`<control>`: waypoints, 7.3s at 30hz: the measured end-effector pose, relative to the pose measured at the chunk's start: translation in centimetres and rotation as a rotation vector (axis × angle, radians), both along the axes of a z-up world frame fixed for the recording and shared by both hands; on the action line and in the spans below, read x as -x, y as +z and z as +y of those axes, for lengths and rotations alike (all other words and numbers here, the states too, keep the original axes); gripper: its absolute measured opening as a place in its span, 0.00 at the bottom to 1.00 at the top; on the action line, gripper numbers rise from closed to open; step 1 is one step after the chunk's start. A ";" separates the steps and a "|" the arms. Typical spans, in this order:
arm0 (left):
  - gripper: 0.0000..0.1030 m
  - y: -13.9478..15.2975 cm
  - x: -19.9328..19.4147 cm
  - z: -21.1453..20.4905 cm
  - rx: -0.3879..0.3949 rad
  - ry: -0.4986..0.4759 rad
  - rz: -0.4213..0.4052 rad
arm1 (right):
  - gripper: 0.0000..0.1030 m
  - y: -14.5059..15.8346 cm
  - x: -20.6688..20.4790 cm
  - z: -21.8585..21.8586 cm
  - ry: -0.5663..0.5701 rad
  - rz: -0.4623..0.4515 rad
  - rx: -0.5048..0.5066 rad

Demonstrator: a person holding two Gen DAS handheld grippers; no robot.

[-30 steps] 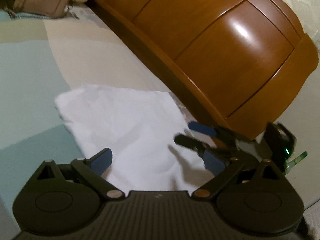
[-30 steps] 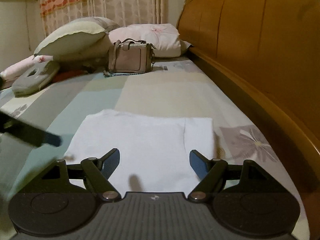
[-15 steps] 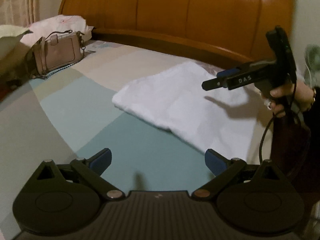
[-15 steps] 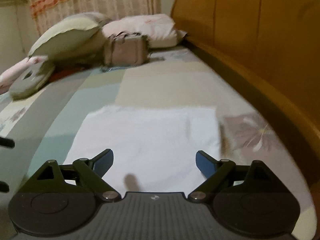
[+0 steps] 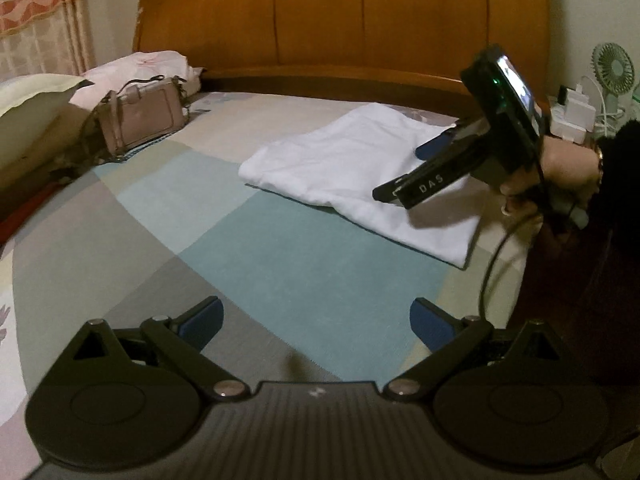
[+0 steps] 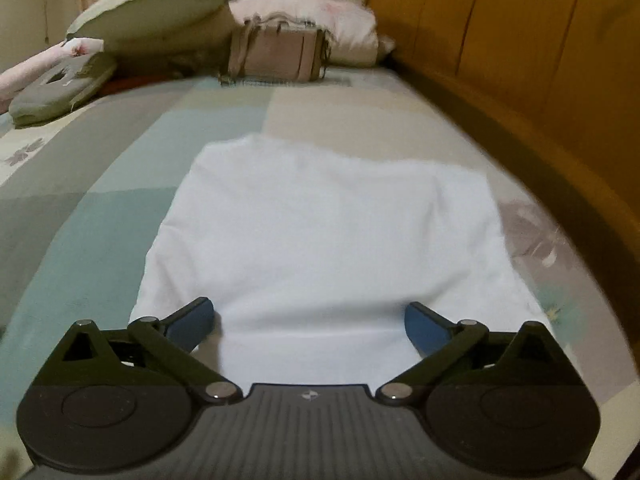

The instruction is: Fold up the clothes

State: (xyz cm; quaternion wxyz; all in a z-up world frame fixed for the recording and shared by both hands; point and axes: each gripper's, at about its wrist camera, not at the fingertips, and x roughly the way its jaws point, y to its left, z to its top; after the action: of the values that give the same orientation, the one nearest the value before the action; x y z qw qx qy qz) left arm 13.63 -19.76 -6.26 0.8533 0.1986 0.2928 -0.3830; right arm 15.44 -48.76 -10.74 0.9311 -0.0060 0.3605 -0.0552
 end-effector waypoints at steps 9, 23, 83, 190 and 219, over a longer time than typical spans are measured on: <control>0.97 -0.5 -0.4 1.6 0.028 0.027 -0.002 | 1.00 0.7 0.1 1.1 0.016 0.026 -0.018; 0.97 0.0 -1.6 3.9 0.076 0.075 0.001 | 1.00 0.6 -9.7 1.8 -0.008 0.025 0.025; 0.97 0.2 -1.4 6.5 0.102 0.181 0.004 | 1.00 0.5 -6.7 -6.5 -0.176 -0.052 -0.092; 0.99 3.2 6.3 4.9 0.083 0.202 0.109 | 1.00 3.6 17.5 8.9 -0.296 0.082 -0.239; 0.99 5.8 13.0 6.3 0.175 0.189 0.096 | 1.00 10.7 28.1 17.1 -0.313 -0.058 -0.089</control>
State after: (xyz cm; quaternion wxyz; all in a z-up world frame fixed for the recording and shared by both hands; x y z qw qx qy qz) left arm 0.61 -13.48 -0.44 0.8847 0.0767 0.3160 -0.3339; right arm -12.65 -31.62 -0.04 0.9205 0.0934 0.3319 -0.1837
